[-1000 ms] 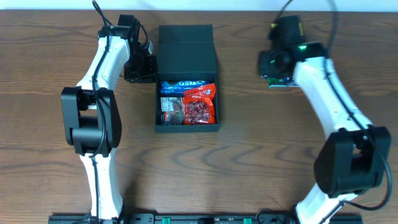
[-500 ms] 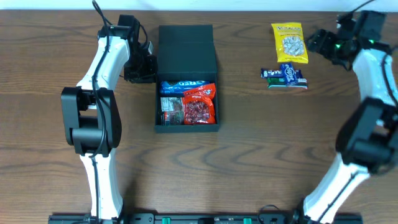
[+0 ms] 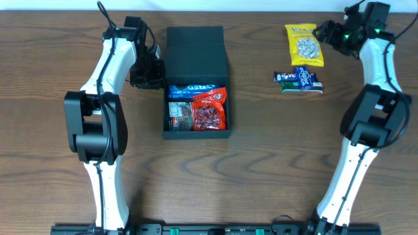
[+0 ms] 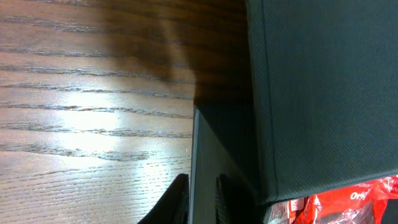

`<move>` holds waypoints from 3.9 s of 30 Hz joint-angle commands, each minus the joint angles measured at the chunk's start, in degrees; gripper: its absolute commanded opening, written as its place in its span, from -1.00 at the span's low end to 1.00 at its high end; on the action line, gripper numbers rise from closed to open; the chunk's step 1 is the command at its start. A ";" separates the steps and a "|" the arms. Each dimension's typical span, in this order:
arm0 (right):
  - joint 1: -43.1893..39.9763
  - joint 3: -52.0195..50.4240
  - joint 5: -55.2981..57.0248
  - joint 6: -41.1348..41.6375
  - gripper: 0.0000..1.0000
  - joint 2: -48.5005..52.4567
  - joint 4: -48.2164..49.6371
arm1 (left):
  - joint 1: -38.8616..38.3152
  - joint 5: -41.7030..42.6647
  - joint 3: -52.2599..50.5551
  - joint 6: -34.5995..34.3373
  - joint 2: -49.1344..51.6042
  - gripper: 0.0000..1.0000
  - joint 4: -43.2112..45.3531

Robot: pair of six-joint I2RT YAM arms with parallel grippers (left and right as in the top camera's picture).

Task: Pack container
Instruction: 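Move the right gripper up to the yellow HACKS bag, then grasp the yellow HACKS bag by its top with the right gripper, then carry the yellow bag with the right gripper over the box, then lower the yellow bag into the box's left side and release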

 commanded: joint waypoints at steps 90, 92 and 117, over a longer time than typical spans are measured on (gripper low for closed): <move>47.69 -38.71 7.23 17.27 -0.97 -43.98 0.17 | 9.53 -1.11 22.34 3.28 0.37 -0.66 -10.08; 49.51 -41.29 7.10 21.57 -0.97 -42.73 5.20 | 9.53 -1.11 22.34 3.28 0.37 -0.65 -10.08; 54.34 -46.01 11.85 41.40 -0.97 -34.49 12.37 | 9.53 -1.05 22.32 2.84 0.37 -0.61 -9.20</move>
